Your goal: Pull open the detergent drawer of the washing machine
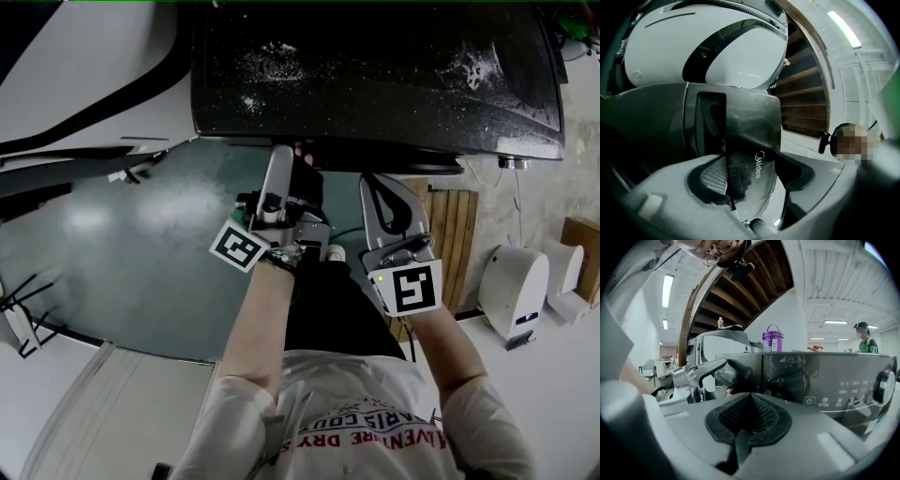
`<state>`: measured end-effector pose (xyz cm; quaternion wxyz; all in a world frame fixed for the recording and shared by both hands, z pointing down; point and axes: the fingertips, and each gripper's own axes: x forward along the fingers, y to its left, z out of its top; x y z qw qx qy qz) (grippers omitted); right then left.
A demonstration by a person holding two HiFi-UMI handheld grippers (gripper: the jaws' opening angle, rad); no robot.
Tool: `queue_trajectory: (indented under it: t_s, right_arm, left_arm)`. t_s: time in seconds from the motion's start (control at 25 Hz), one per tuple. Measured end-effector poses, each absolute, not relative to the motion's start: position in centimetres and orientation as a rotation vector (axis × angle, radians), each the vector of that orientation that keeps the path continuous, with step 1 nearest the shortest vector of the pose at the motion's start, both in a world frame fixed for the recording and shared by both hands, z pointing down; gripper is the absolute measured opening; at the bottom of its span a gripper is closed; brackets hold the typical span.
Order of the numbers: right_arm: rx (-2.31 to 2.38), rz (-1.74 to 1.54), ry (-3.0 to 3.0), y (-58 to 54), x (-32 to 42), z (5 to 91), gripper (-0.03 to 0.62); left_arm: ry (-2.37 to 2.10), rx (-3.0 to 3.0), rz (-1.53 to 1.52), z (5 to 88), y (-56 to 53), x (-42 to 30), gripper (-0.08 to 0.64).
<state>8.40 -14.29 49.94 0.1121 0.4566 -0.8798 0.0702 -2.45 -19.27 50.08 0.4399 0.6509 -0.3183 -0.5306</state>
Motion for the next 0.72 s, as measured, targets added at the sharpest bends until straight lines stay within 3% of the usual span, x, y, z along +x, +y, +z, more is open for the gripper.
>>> queue_trajectory:
  t_s: [0.72]
  right_arm:
    - [1.336, 0.121, -2.546, -11.4, 10.2, 50.1, 0.0]
  left_arm:
    - [-0.781, 1.617, -1.305, 49.9, -14.7, -2.4, 0.308]
